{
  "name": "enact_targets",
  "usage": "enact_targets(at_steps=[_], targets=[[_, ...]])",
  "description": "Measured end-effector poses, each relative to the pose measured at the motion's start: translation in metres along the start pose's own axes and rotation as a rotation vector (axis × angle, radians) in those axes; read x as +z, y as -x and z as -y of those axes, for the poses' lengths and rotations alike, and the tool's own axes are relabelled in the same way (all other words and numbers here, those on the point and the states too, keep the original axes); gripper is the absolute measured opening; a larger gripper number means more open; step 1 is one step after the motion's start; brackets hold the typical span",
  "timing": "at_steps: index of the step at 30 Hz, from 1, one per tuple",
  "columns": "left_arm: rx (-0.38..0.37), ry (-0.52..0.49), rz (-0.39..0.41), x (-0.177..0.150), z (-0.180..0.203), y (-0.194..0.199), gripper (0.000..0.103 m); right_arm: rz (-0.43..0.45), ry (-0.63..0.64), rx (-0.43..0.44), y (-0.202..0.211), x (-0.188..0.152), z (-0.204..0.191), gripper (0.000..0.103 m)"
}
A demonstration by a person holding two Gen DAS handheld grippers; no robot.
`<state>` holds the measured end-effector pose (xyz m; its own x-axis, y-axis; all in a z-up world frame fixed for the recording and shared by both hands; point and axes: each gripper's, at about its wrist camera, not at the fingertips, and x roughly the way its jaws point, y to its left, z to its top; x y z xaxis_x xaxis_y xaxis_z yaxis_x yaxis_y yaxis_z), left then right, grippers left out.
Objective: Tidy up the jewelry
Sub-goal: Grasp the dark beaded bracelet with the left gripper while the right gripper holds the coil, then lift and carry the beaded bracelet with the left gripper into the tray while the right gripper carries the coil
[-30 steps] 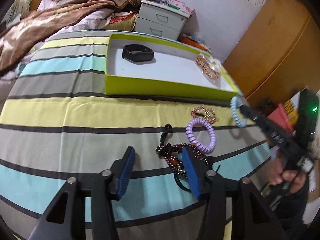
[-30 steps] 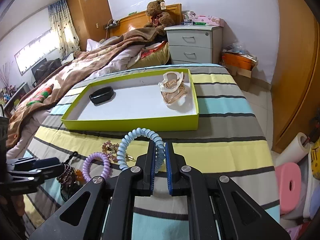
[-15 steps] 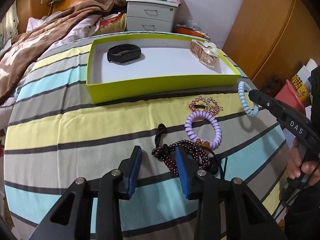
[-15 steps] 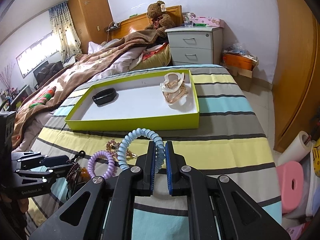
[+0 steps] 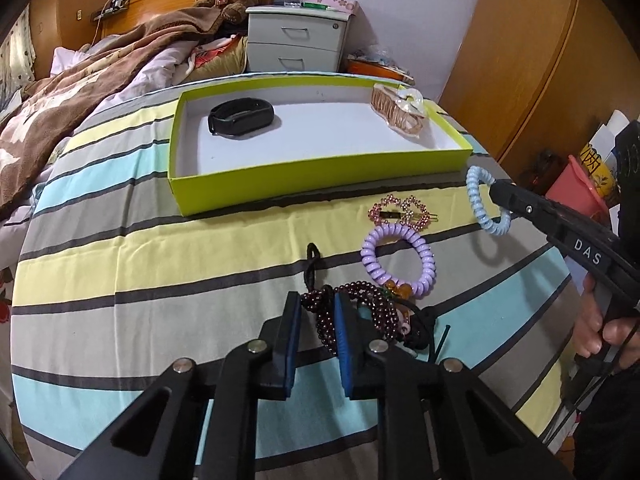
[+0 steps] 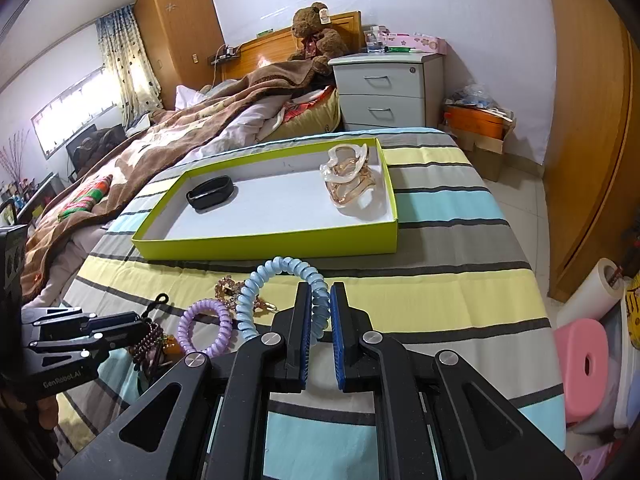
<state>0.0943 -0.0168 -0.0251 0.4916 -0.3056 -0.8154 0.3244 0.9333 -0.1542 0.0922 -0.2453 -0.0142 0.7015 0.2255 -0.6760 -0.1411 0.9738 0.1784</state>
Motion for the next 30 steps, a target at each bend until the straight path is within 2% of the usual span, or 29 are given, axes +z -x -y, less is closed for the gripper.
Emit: enact_targets(at_steps=[5, 18, 19, 20, 22, 26, 30], targets=[[-0.017, 0.031, 0.037, 0.001, -0.004, 0.009, 0.017, 0.006, 0.001, 0.001, 0.005, -0.001, -0.003, 0.010], [-0.057, 0.030, 0.114, 0.003, -0.001, 0.039, 0.017, 0.041, -0.002, 0.003, 0.024, 0.001, -0.007, 0.010], [-0.058, 0.030, 0.121, 0.003, 0.000, 0.042, 0.016, 0.044, -0.002, 0.003, 0.025, 0.001, -0.007, 0.010], [-0.063, 0.030, 0.129, 0.004, 0.001, 0.044, 0.009, 0.048, -0.001, 0.004, 0.027, 0.002, -0.008, 0.010], [-0.072, 0.027, 0.140, 0.006, 0.002, 0.049, 0.006, 0.055, 0.000, 0.003, 0.030, 0.003, -0.009, 0.010], [-0.069, 0.019, 0.158, 0.010, 0.003, 0.056, 0.006, 0.069, 0.001, 0.006, 0.035, 0.006, -0.012, 0.010], [-0.063, 0.047, 0.131, 0.009, -0.005, 0.047, 0.006, 0.069, 0.002, 0.009, 0.035, 0.004, -0.013, 0.010]])
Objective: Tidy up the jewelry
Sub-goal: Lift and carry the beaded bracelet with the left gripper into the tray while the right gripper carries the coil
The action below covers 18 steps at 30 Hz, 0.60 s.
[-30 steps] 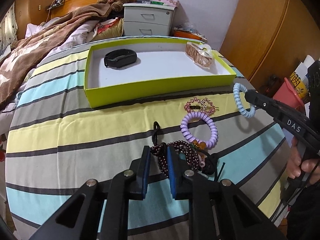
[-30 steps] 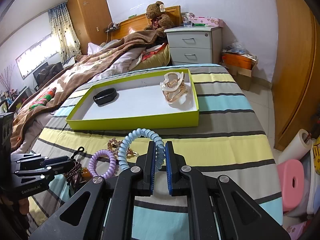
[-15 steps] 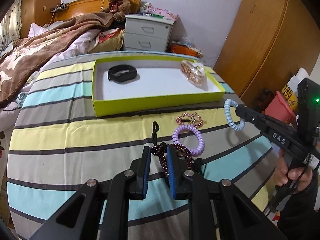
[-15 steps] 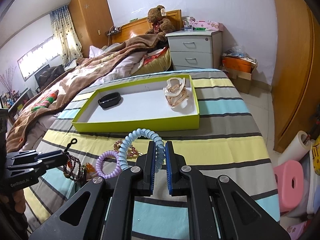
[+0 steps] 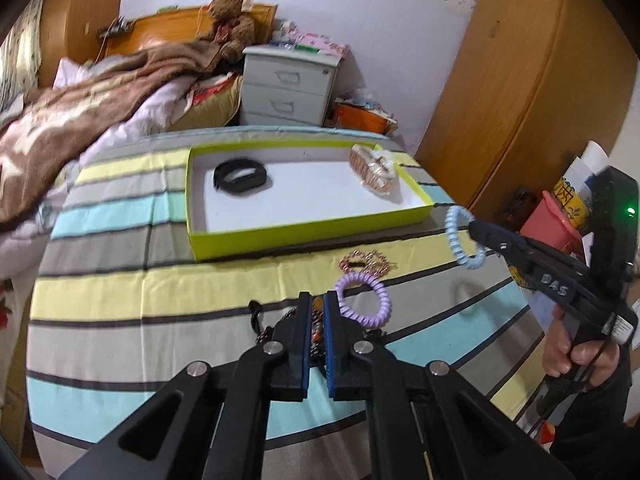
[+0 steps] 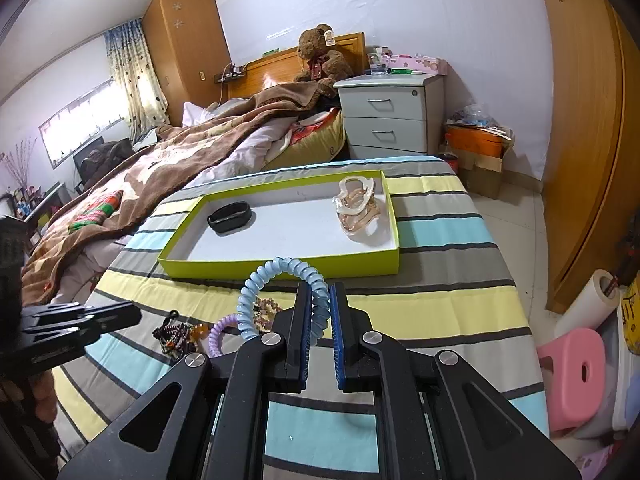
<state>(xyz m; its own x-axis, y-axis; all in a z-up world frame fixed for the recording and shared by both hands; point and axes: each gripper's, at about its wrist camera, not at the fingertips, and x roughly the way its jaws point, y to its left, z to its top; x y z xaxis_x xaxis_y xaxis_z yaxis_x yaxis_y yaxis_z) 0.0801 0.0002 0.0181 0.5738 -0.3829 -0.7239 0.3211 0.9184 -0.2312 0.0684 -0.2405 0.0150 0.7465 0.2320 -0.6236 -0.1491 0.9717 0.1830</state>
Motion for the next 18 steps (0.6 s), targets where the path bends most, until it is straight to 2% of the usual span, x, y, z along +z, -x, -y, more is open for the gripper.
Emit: enact_targets(at_steps=[3, 5, 7, 12, 18], targets=[[0.023, 0.055, -0.031, -0.005, -0.012, -0.011, 0.008, -0.006, -0.003, 0.000, -0.003, -0.002, 0.001, 0.010], [0.076, 0.050, -0.044, -0.008, -0.016, -0.017, 0.014, -0.011, -0.005, 0.001, -0.005, -0.002, 0.001, 0.010], [0.085, 0.042, -0.081, -0.010, -0.019, -0.026, 0.036, -0.013, -0.005, 0.004, -0.007, -0.002, 0.001, 0.010], [0.133, -0.004, -0.143, -0.015, -0.015, -0.047, 0.043, -0.019, -0.005, 0.008, -0.010, -0.002, 0.001, 0.010], [0.226, -0.099, -0.146, -0.011, -0.004, -0.059, 0.048, -0.021, -0.010, 0.013, -0.012, -0.002, 0.002, 0.010]])
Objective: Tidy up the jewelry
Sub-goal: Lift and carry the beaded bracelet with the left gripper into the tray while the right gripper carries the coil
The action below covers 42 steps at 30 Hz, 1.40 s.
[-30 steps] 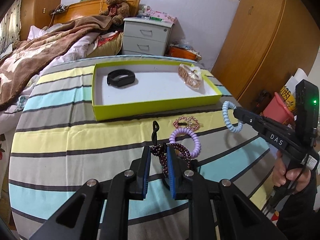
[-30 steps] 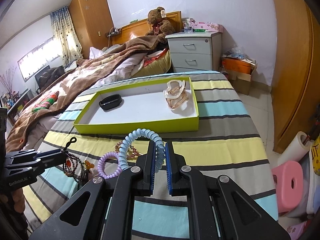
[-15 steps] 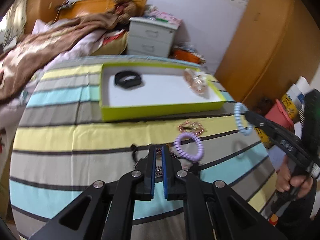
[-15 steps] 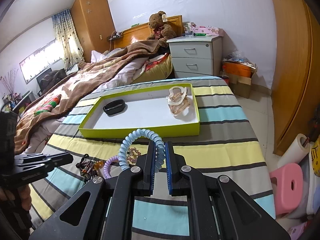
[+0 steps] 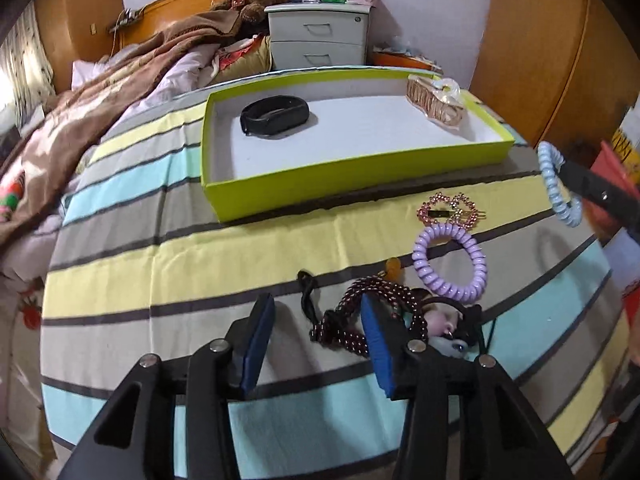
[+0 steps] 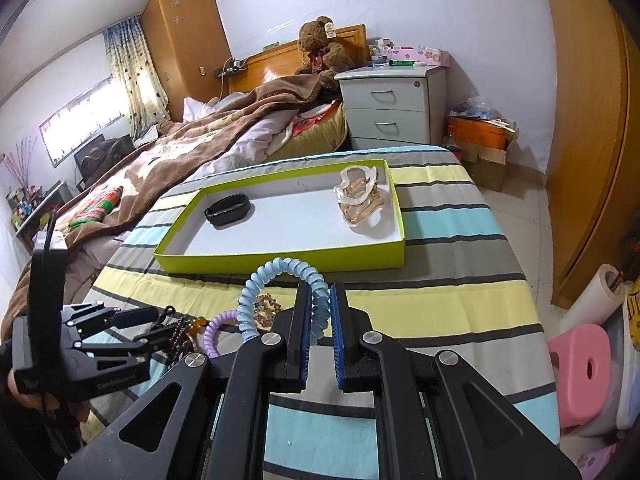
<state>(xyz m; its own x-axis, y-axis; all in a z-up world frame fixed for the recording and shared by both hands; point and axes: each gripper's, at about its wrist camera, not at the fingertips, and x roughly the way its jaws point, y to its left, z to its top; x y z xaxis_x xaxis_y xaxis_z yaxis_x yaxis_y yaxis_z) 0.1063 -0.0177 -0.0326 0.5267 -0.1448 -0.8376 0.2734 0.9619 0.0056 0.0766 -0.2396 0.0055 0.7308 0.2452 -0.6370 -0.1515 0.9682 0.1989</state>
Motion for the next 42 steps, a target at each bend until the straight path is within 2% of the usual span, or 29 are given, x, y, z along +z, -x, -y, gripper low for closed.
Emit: enact_targets(at_steps=[2, 4, 5, 7, 9, 12, 21, 34, 42], targets=[[0.012, -0.017, 0.018, -0.001, 0.004, 0.000, 0.047, -0.002, -0.004, 0.003, -0.001, 0.000, 0.000, 0.010], [-0.012, -0.026, 0.025, -0.001, 0.005, 0.000, 0.035, -0.003, 0.002, 0.003, -0.002, 0.000, 0.000, 0.010], [-0.025, -0.027, 0.024, -0.001, 0.005, 0.001, 0.033, -0.003, 0.002, 0.004, -0.002, 0.000, 0.000, 0.010], [-0.028, -0.028, 0.026, 0.000, 0.006, 0.002, 0.018, -0.004, 0.001, 0.003, -0.003, 0.000, 0.000, 0.010], [-0.042, -0.018, 0.028, 0.000, 0.006, 0.002, 0.015, -0.003, 0.001, 0.001, -0.003, 0.000, 0.000, 0.010], [-0.079, 0.015, 0.030, 0.001, 0.001, 0.005, 0.015, -0.004, -0.001, -0.001, -0.003, -0.001, 0.000, 0.010], [-0.116, 0.044, 0.093, 0.005, -0.004, 0.030, 0.015, 0.019, -0.002, -0.006, 0.006, 0.006, 0.000, 0.010], [-0.125, 0.065, 0.170, 0.031, -0.016, 0.060, 0.015, 0.054, 0.025, -0.009, 0.015, 0.037, -0.011, 0.010], [-0.113, 0.095, 0.201, 0.060, -0.033, 0.062, 0.015, 0.046, 0.045, -0.010, -0.004, 0.066, -0.019, 0.010]])
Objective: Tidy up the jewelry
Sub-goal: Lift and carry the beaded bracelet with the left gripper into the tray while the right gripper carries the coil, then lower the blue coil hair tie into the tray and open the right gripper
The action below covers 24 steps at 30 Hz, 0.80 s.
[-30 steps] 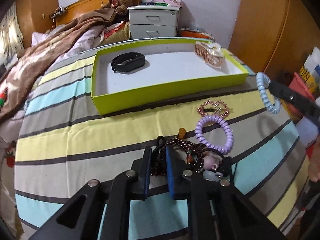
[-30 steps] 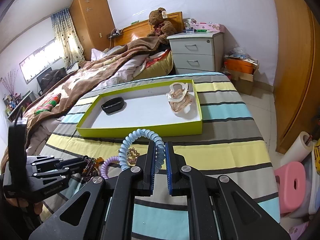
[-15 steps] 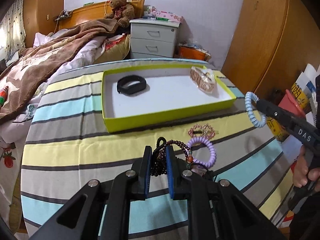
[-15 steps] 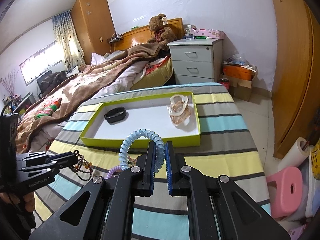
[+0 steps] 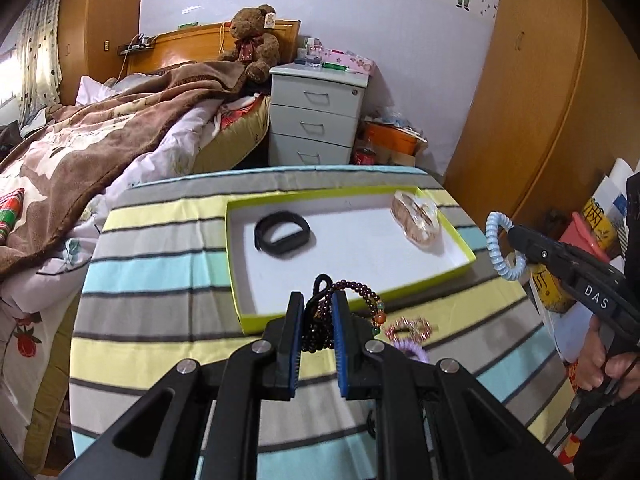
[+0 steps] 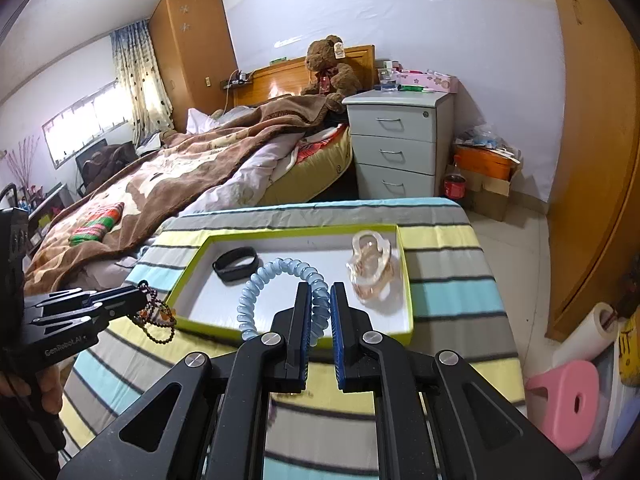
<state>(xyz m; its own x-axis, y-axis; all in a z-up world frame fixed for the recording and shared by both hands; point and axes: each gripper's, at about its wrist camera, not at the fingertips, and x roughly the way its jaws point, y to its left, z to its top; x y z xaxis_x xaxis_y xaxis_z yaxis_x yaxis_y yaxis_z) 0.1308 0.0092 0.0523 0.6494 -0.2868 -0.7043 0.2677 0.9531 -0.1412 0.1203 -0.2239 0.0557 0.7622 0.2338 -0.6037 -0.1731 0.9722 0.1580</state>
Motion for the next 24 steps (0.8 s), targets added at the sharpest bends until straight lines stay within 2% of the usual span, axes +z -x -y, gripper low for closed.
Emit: enact_targets(at_steps=[7, 13, 24], targets=[[0.015, 0.028, 0.006, 0.020, -0.014, -0.015, 0.015, -0.026, 0.026, -0.010, -0.033, 0.022, -0.006, 0.010], [0.018, 0.045, -0.007, 0.031, -0.022, -0.035, 0.015, -0.082, 0.035, -0.016, -0.074, 0.035, -0.009, 0.010], [0.050, 0.068, -0.073, 0.029, -0.033, -0.079, 0.015, -0.204, 0.063, -0.032, -0.149, 0.041, -0.017, 0.010]])
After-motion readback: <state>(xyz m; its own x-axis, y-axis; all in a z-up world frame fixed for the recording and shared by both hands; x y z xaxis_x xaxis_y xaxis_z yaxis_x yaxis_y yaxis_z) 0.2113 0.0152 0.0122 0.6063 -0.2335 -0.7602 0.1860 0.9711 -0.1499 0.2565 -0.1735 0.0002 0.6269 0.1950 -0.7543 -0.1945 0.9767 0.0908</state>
